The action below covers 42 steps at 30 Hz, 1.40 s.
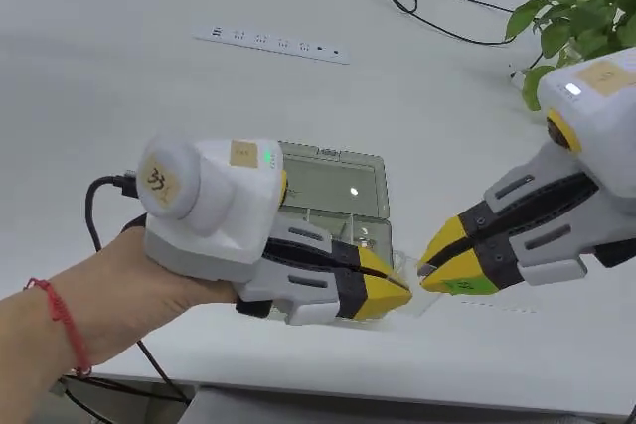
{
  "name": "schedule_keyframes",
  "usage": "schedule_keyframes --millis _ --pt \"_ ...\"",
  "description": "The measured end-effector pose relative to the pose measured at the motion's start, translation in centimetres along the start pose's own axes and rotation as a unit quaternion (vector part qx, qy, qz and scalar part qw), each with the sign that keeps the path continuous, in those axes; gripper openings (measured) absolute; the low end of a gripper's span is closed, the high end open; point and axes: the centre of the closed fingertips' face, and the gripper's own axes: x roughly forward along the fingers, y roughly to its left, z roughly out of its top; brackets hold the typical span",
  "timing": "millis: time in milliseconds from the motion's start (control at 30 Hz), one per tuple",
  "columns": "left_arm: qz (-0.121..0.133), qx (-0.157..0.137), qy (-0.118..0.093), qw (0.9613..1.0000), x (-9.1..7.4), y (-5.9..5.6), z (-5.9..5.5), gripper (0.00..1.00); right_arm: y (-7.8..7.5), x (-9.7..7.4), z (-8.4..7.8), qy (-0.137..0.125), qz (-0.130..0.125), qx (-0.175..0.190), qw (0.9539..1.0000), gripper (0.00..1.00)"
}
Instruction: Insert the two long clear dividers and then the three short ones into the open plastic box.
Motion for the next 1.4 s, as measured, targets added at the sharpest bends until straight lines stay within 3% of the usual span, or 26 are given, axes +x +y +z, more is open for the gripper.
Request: schedule_keyframes --millis 933,1167,1400 --pt "0.013 0.004 -0.004 0.9999 -0.3 -0.1 -0.4 0.01 -0.2 0.5 0.1 0.004 -0.002 -0.018 0.9998 0.03" --pt "0.023 0.003 0.000 0.9997 -0.6 0.1 -0.9 0.07 -0.5 0.5 0.2 0.001 -0.009 -0.018 0.9998 0.03" --pt "0.045 0.001 0.004 0.9990 -1.2 0.8 -1.5 0.18 -0.9 0.5 0.5 -0.003 -0.016 -0.018 0.9997 0.03"
